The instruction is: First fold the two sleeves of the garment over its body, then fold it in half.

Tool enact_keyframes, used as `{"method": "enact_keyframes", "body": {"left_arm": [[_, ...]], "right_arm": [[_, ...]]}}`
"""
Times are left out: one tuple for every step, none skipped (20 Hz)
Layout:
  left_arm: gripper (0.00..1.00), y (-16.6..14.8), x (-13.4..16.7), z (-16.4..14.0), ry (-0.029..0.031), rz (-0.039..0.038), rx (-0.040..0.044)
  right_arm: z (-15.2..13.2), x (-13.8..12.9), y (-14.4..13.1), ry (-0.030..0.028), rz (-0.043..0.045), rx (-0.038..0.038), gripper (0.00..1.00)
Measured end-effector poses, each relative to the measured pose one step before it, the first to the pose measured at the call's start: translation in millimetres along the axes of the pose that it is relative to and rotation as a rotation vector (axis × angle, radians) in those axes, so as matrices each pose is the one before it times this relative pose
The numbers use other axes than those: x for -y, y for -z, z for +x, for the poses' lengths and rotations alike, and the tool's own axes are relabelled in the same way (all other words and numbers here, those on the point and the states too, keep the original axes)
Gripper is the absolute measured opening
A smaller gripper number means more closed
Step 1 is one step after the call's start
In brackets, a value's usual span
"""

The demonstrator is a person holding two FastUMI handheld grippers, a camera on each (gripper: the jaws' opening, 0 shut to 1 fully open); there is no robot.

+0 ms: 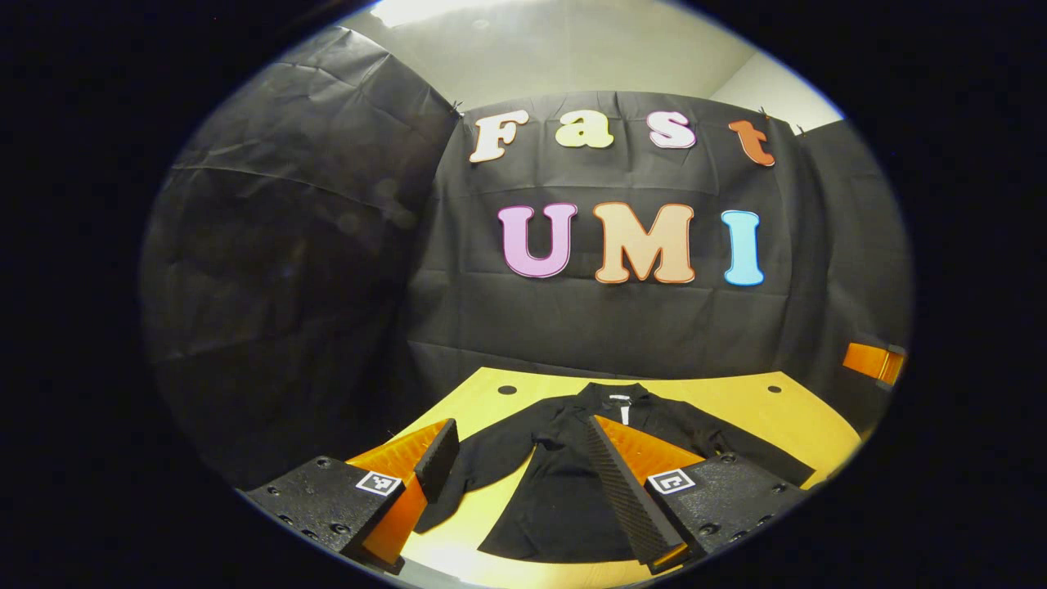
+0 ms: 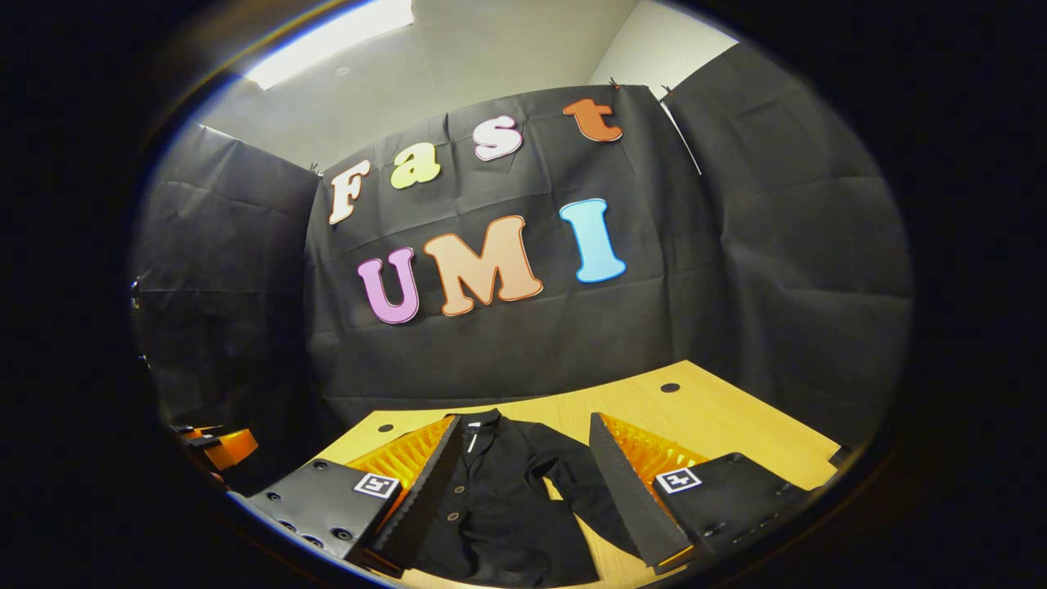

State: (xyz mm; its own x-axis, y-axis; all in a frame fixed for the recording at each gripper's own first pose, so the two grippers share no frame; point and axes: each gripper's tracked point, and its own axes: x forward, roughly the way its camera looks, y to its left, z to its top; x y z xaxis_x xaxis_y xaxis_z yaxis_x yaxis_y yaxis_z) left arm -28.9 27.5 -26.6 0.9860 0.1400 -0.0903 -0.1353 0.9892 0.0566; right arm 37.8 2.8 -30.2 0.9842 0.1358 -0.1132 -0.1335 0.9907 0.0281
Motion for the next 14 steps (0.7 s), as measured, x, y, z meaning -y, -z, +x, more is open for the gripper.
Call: {"method": "enact_keyframes", "body": {"left_arm": [[0.94,-0.42,-0.57,-0.18,-0.00227,0.00038,-0.00054],[0.94,-0.09,-0.69,-0.99,-0.00169,-0.00138,-0.00158],[0.93,-0.65,-0.45,-0.55,-0.00232,-0.00179,0.00009],[0.94,0.07,-0.87,-0.79,-0.00234,-0.00107,0.00091],[0.94,-0.42,-0.7,-0.72,-0.00063,0.00028,0.00155],[0.94,1.1,0.53,-0.98,0.00137,0.00013,0.00078],[0.94,0.28,0.28,-0.59,0.00234,-0.00019,0.00018],[0.94,1.35,-2.26,-0.86,-0.00084,0.0018,-0.00194],[0.94,1.99,-1.62,-0.4,-0.00516,0.00369,-0.00538],[0.94,2.39,-1.64,-1.3,-0.00307,0.00255,-0.00394],[0.94,0.47,-1.75,-1.48,-0.00429,0.00252,-0.00468],[0.94,1.83,-1.84,-1.49,-0.00474,0.00212,-0.00409],[0.94,0.5,-1.83,-1.69,-0.00589,0.00228,-0.00229],[0.94,2.06,-0.95,-0.99,-0.00512,0.00307,-0.00481]], "right_arm": [[-0.02,2.53,1.59,0.00505,-0.00543,-0.00154,0.94],[0.15,4.64,2.15,0.0066,-0.00516,-0.00052,0.97],[0.87,3.96,1.81,0.00685,-0.004,-0.00288,0.97],[1.75,4.78,4.84,0.00834,-0.00347,-0.00573,0.97],[2.02,5.7,3.7,0.00842,-0.00373,-0.00618,0.97],[2.34,6.38,4.56,0.00704,-0.00571,-0.00319,0.97],[4.6,6.81,3.55,0.00849,-0.01011,-0.00708,0.97],[5.36,7.88,6.78,0.01009,-0.01488,-0.01638,0.94],[5.17,7.81,6.43,0.00874,-0.01316,-0.01641,0.97],[5.29,7.69,4.51,0.0065,-0.00548,-0.00949,0.97],[4.5,7.74,4.81,0.00698,0.00334,-0.01247,0.98],[6.0,7.07,6.61,0.00717,0.00795,-0.01553,0.97],[6.4,8.32,8.72,0.01154,0.00469,-0.02398,0.97],[6.9,7.68,10.54,0.00958,-0.00249,-0.02554,0.97]]}}
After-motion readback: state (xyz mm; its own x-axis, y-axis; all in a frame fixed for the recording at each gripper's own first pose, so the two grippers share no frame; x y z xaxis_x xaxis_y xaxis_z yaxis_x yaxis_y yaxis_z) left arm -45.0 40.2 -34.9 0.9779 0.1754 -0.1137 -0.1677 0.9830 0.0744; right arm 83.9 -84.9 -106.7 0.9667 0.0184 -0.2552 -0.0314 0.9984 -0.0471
